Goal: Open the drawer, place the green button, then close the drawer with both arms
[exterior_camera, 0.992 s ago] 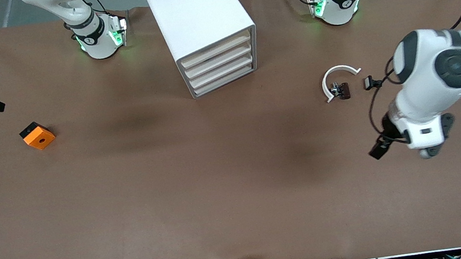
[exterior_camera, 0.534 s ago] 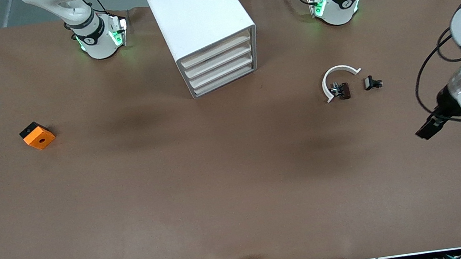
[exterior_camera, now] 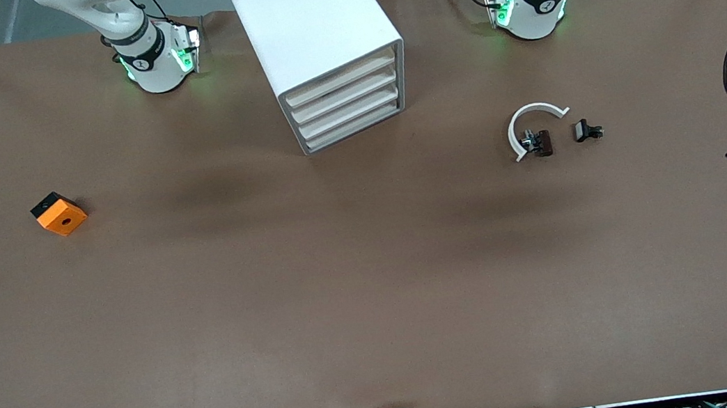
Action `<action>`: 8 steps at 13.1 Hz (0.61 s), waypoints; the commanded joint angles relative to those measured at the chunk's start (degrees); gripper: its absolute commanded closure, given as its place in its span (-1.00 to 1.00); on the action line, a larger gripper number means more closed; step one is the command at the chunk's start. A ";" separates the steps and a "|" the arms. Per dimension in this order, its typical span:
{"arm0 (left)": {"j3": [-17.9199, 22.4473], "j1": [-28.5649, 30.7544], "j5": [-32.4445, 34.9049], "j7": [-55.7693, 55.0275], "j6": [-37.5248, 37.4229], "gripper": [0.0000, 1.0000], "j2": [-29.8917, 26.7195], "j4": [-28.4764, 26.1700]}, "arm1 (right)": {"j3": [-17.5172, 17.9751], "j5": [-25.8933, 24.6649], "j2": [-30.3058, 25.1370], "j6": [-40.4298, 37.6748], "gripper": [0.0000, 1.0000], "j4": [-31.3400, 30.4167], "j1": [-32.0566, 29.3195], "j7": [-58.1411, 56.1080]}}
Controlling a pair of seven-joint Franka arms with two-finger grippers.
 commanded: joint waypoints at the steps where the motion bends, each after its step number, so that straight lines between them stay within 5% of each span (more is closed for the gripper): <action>1: 0.26 -0.69 -0.55 5.07 -4.16 -1.00 -3.69 -0.50 | 0.50 -0.81 0.76 -0.49 -1.00 1.55 -1.05 -4.83; 5: 11.84 -12.98 -0.82 16.76 -10.14 -1.00 -7.48 -1.03 | 0.59 -1.07 0.84 -0.58 -1.00 1.55 -0.69 -4.41; 8: 13.09 -14.40 -4.41 19.23 -11.47 -1.00 -11.16 -5.31 | 0.59 -1.07 0.84 -0.67 -1.00 1.55 -0.70 -4.23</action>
